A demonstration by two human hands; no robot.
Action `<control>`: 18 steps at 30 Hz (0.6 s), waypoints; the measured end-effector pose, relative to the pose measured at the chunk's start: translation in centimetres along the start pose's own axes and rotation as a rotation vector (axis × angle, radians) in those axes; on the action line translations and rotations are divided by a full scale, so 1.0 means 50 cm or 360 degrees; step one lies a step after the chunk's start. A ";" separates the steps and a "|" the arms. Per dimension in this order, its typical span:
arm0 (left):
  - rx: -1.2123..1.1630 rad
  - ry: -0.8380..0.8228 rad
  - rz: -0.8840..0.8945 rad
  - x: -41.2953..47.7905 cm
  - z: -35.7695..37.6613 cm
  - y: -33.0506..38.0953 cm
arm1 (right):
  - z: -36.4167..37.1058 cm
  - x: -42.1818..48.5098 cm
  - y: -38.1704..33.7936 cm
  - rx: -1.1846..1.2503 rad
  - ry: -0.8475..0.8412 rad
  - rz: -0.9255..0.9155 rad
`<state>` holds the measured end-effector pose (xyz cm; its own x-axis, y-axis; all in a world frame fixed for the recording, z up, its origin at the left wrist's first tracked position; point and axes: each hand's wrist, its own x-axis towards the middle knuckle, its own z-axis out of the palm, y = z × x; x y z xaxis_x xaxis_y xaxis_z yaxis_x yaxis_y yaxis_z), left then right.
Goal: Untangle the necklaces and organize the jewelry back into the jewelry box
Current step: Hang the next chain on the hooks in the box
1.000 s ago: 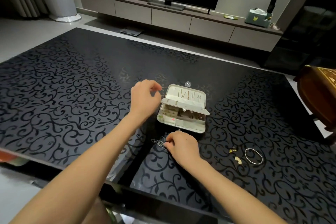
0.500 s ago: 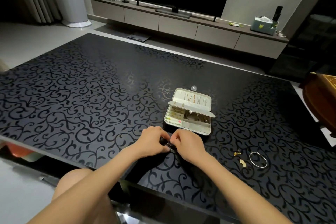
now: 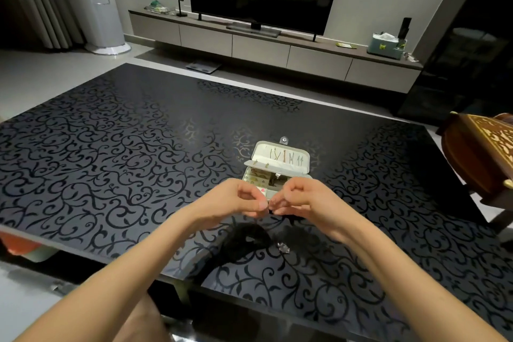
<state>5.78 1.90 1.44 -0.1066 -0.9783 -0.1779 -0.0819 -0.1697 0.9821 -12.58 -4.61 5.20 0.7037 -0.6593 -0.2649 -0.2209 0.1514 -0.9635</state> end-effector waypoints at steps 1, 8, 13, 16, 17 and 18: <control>-0.0096 -0.0030 0.0014 0.002 -0.001 0.010 | -0.004 -0.002 -0.006 0.0081 -0.0006 0.0002; -0.0506 -0.0090 0.0124 0.019 0.013 0.070 | -0.033 -0.028 -0.025 -0.0195 0.0028 -0.0013; -0.0257 -0.0061 0.0160 0.010 0.020 0.107 | -0.048 -0.054 -0.055 -0.0614 0.0013 -0.0095; -0.0177 -0.0005 0.0165 0.007 0.017 0.127 | -0.060 -0.063 -0.070 -0.0649 0.0059 -0.0152; -0.0155 0.0005 0.0173 0.006 0.015 0.134 | -0.066 -0.065 -0.075 -0.0614 0.0062 -0.0168; -0.0124 0.0020 0.0172 0.004 0.013 0.140 | -0.071 -0.067 -0.078 -0.0540 0.0049 -0.0171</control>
<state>4.55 0.59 8.24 -0.0979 -0.9927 -0.0706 0.0064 -0.0715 0.9974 -16.46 -5.59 9.99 0.7156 -0.6807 -0.1563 -0.3617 -0.1697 -0.9167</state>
